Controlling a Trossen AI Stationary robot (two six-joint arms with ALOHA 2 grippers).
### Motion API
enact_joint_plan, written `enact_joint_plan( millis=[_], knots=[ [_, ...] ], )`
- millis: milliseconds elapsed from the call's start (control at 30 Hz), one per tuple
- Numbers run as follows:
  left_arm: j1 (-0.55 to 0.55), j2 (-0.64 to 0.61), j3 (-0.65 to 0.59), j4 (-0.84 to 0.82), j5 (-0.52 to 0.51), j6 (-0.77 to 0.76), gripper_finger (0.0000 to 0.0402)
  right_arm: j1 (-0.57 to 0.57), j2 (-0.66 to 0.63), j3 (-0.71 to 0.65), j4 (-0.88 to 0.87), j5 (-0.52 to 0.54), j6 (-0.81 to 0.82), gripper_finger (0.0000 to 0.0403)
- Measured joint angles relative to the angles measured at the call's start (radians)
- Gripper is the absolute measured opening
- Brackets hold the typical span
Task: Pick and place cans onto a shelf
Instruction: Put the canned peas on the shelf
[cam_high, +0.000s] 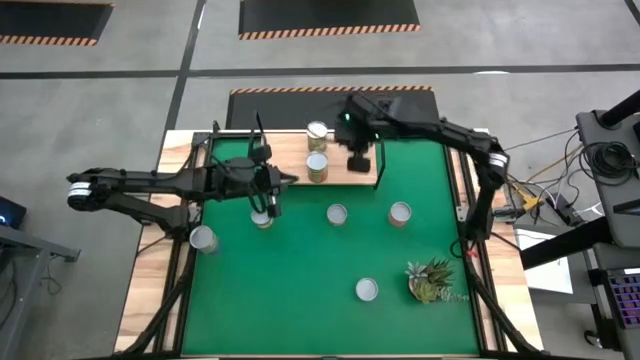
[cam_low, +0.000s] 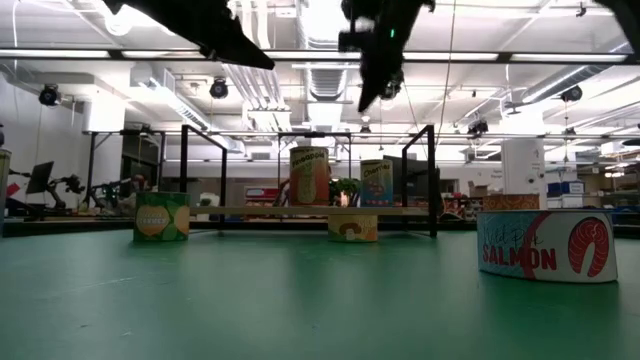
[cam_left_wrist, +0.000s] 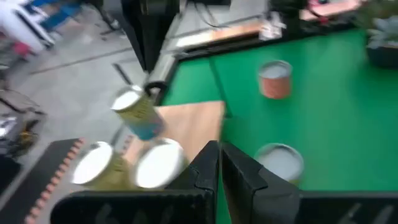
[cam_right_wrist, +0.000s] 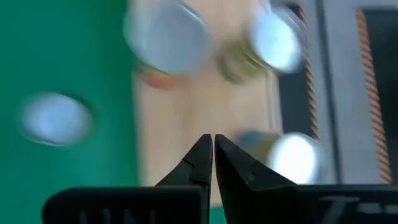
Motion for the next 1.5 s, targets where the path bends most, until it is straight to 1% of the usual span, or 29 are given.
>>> enact_joint_plan(
  millis=[133,267,333,400,500,567,633,767,833,933,967,1033,1133,1267,1500],
  knots=[
    [-0.094,-0.004,0.0,-0.072,0.0,-0.071,0.0,0.148,-0.099,-0.114,0.123,-0.008,0.06,0.0009],
    [-0.188,-0.004,0.0,-0.163,0.0,-0.204,0.0,0.277,-0.185,-0.275,0.303,0.0,0.069,0.0009],
    [-0.226,-0.004,0.011,-0.244,0.0,-0.276,0.0,0.33,-0.227,-0.356,0.397,0.0,0.063,0.0009],
    [-0.254,-0.004,0.043,-0.343,0.0,-0.381,0.0,0.373,-0.263,-0.426,0.488,-0.002,0.054,0.0009],
    [-0.26,0.003,0.106,-0.511,0.0,-0.579,0.0,0.41,-0.3,-0.512,0.603,0.0,0.025,0.0009],
    [-0.261,0.014,0.143,-0.655,0.006,-0.704,0.0,0.424,-0.316,-0.556,0.668,0.002,0.004,0.0009],
    [-0.261,0.023,0.167,-0.787,0.054,-0.806,0.0,0.431,-0.33,-0.595,0.731,0.002,-0.011,0.0009],
    [-0.261,0.029,0.168,-1.065,0.22,-1.005,0.0,0.432,-0.348,-0.665,0.826,0.001,-0.024,0.0009],
    [-0.261,0.029,0.161,-1.222,0.25,-1.104,0.0,0.43,-0.352,-0.694,0.868,0.002,-0.045,0.0009],
    [-0.261,0.019,0.135,-1.366,0.246,-1.228,0.0,0.431,-0.356,-0.733,0.956,0.001,-0.063,0.0009],
    [-0.261,0.012,0.121,-1.395,0.251,-1.267,0.0,0.431,-0.356,-0.742,0.974,0.0,-0.064,0.0009],
    [-0.261,-0.005,0.09,-1.396,0.267,-1.318,0.0,0.432,-0.358,-0.76,0.988,-0.001,-0.064,0.0009],
    [-0.262,-0.015,0.063,-1.39,0.248,-1.38,0.0,0.431,-0.357,-0.786,1.008,0.0,-0.085,0.0009],
    [-0.262,-0.018,0.047,-1.4,0.231,-1.387,0.0,0.431,-0.365,-0.793,1.008,0.0,-0.08,0.0009],
    [-0.27,-0.018,-0.01,-1.398,0.27,-1.393,0.0,0.431,-0.377,-0.8,1.006,0.0,-0.079,0.0009]
  ],
)
